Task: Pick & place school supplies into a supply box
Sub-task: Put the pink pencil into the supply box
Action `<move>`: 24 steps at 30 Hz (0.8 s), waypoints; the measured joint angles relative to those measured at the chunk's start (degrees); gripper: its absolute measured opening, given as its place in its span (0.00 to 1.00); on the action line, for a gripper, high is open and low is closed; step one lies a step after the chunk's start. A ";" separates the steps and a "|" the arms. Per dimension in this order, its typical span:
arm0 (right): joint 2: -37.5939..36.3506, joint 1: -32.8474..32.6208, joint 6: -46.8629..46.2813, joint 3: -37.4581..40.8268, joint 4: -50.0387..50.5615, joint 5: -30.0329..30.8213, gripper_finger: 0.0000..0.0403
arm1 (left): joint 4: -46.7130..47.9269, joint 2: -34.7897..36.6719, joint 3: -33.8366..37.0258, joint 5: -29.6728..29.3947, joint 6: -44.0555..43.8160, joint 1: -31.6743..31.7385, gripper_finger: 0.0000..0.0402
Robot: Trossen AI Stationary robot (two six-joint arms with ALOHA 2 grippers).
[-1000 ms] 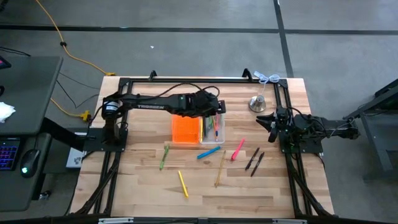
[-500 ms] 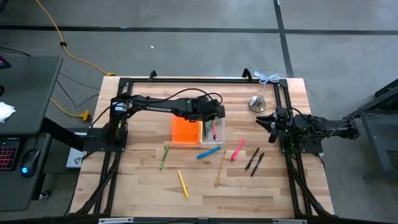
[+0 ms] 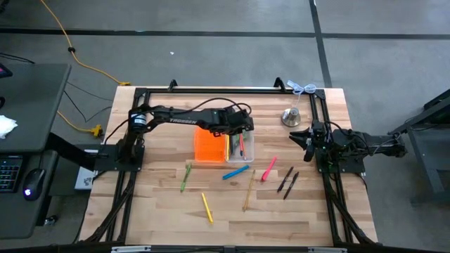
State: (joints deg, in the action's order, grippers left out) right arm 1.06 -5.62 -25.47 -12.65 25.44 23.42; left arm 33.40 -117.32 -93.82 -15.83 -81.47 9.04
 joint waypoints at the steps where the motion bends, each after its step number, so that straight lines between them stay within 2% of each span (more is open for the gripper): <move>1: 0.00 -0.01 0.00 0.01 -0.01 -0.02 0.18 | 0.06 0.00 0.00 0.00 0.00 0.00 0.06; 24: 0.00 -0.01 0.00 0.01 -0.03 -0.41 0.18 | 3.28 -3.06 0.07 2.59 0.17 0.02 0.06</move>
State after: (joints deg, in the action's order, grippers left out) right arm 1.06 -5.63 -25.47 -12.64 25.41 23.01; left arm 36.68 -120.37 -93.75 -13.24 -81.30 9.05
